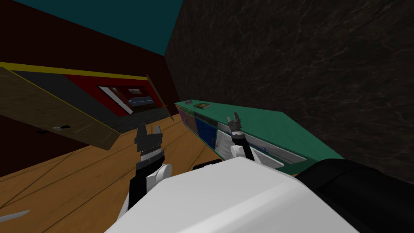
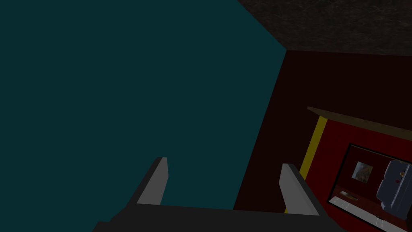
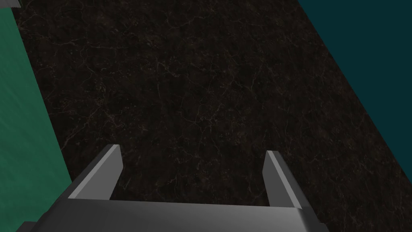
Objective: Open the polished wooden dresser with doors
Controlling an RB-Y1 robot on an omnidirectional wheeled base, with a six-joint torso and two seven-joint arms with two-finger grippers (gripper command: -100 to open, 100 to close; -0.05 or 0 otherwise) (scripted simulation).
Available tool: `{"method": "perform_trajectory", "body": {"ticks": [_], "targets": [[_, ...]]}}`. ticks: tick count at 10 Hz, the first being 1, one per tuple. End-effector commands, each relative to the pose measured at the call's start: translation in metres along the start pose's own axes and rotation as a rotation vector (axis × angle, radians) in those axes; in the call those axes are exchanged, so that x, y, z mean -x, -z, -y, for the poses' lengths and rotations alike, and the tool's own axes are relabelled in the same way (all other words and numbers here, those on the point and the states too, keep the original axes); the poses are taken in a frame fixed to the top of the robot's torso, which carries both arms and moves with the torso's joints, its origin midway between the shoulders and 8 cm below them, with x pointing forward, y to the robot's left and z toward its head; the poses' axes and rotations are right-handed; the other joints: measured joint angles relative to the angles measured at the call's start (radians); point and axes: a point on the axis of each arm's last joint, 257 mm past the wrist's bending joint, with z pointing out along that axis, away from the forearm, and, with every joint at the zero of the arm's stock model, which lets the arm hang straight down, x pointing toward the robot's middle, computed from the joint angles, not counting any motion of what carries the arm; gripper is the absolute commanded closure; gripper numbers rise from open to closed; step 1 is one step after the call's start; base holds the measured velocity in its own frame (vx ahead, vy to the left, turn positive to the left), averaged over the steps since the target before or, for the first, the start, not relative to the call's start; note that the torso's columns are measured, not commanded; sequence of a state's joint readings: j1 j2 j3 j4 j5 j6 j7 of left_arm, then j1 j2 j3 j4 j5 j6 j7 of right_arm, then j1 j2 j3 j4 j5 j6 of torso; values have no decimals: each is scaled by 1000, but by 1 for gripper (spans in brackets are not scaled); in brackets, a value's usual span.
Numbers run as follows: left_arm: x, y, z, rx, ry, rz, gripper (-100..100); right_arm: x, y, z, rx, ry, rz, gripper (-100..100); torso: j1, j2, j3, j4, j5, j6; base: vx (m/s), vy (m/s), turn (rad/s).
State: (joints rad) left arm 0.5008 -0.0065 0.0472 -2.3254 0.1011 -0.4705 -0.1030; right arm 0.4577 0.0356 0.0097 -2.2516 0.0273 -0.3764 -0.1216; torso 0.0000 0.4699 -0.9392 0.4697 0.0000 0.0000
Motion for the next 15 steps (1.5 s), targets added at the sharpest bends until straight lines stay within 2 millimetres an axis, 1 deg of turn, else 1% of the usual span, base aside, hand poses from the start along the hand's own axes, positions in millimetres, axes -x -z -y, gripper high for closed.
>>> {"method": "perform_trajectory", "body": {"ticks": [1,2,3,4,5,6,7,9,12,15], "targets": [[0,0,0,0,0,0,0,0,0,0,0,0,0,0,0,74,-148,74,0,0,0,0,0],[0,0,0,0,0,0,0,0,0,0,0,0,0,0,0,148,-295,148,0,0,0,0,0],[0,0,0,0,0,0,0,-4,0,0,-3,40,-43,-100,-1,221,-443,220,-1,1,14,13,-1],[0,0,0,0,0,0,0,-6,1,3,-10,73,-68,-100,-3,252,-513,250,-4,1,9,36,-18],[0,0,0,1,0,0,0,-7,2,6,-18,114,-97,-100,-4,258,-535,258,-4,0,8,52,-13],[0,0,0,1,0,0,0,-8,3,10,-27,161,-124,-100,-2,261,-540,264,-2,0,17,54,-26],[0,0,0,1,0,0,0,-8,3,10,-28,164,-130,-100,-1,262,-540,265,-1,-1,15,36,-5],[0,0,0,1,0,0,0,-9,7,19,-45,273,-187,-100,-2,262,-540,266,-1,-2,33,45,-15],[0,0,0,1,0,0,0,-6,12,33,-66,470,-271,-100,1,263,-540,266,0,-2,41,100,-29],[0,0,0,1,0,0,0,2,19,48,-79,694,-357,-100,0,267,-538,268,0,0,62,123,-29]]}}
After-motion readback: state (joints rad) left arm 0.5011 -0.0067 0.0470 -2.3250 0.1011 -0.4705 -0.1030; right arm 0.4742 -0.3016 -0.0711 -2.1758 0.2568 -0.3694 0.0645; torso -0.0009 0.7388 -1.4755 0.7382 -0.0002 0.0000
